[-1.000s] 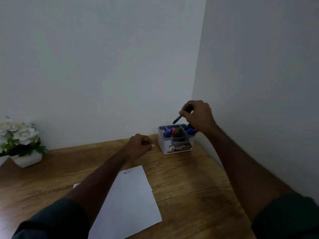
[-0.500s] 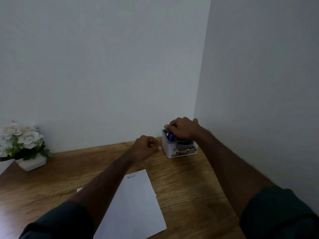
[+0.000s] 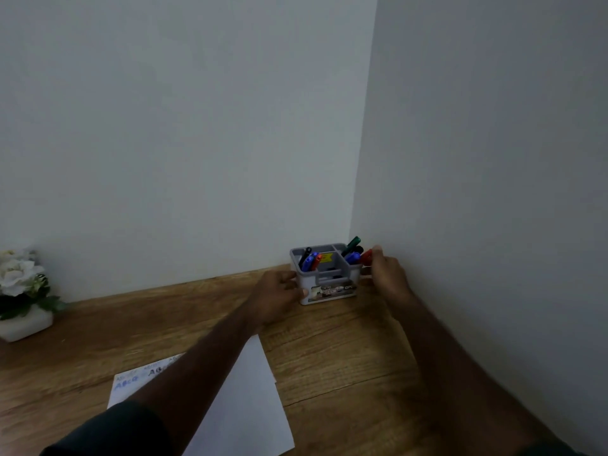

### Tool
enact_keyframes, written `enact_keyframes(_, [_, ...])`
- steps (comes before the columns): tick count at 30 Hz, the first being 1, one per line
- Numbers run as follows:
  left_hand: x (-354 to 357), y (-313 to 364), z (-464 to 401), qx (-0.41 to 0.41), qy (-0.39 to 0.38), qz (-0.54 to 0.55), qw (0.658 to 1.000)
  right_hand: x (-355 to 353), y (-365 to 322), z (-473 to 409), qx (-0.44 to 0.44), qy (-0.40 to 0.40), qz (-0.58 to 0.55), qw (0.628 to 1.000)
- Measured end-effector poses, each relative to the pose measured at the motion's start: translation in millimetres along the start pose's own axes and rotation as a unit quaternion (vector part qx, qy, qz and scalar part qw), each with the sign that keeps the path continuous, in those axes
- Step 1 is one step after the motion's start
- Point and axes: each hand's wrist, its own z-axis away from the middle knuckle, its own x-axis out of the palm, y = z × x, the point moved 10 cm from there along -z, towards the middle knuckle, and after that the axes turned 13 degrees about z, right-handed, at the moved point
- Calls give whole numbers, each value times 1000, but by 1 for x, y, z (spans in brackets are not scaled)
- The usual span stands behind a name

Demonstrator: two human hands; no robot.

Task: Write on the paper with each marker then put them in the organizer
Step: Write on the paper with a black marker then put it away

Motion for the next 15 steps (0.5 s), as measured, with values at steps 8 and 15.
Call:
enact_keyframes(8, [15,9,-23,-8,-8,-18,1000,6,0,-30,36,-18,-106,994])
enact_keyframes(15, [20,12,-44,-17,-24,-49,998,17,18,-72,29,-11,-52,998])
